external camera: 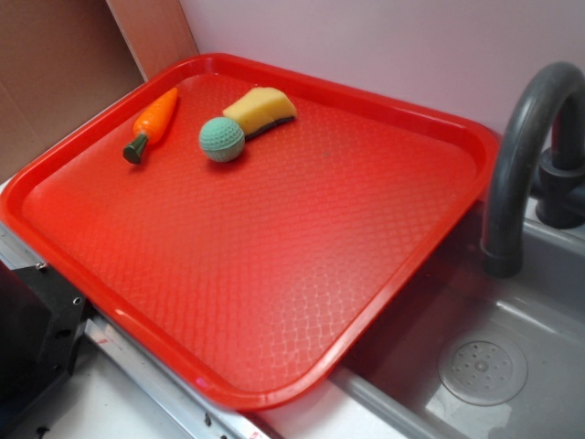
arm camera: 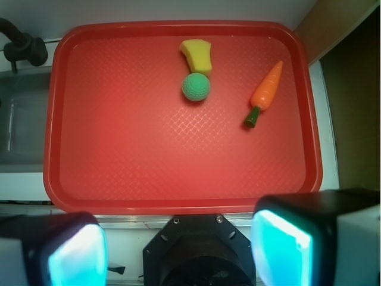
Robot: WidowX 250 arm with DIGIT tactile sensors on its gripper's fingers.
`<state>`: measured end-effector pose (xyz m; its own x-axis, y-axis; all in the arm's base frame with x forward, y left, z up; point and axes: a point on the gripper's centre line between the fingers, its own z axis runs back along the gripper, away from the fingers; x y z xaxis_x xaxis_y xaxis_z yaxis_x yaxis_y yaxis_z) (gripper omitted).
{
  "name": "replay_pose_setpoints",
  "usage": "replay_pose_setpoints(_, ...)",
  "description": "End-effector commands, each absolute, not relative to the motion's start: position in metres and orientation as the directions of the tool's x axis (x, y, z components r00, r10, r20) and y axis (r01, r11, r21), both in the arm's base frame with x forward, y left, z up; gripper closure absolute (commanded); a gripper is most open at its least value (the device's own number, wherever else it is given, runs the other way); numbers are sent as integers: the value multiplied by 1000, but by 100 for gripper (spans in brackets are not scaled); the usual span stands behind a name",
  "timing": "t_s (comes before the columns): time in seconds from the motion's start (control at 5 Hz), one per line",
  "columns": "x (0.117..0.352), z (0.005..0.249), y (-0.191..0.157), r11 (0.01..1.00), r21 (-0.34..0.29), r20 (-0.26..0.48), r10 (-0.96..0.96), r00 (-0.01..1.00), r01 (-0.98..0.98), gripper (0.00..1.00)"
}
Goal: Grab the carrot.
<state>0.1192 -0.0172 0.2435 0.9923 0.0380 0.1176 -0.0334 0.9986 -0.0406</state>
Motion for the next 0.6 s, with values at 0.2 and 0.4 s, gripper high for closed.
replay_pose_setpoints(0.2,127,238,-4,958,-94,190,285,939,-272,0)
replay_pose_setpoints(0.4,138,215,24,864,-88,245,502,829,-497,0)
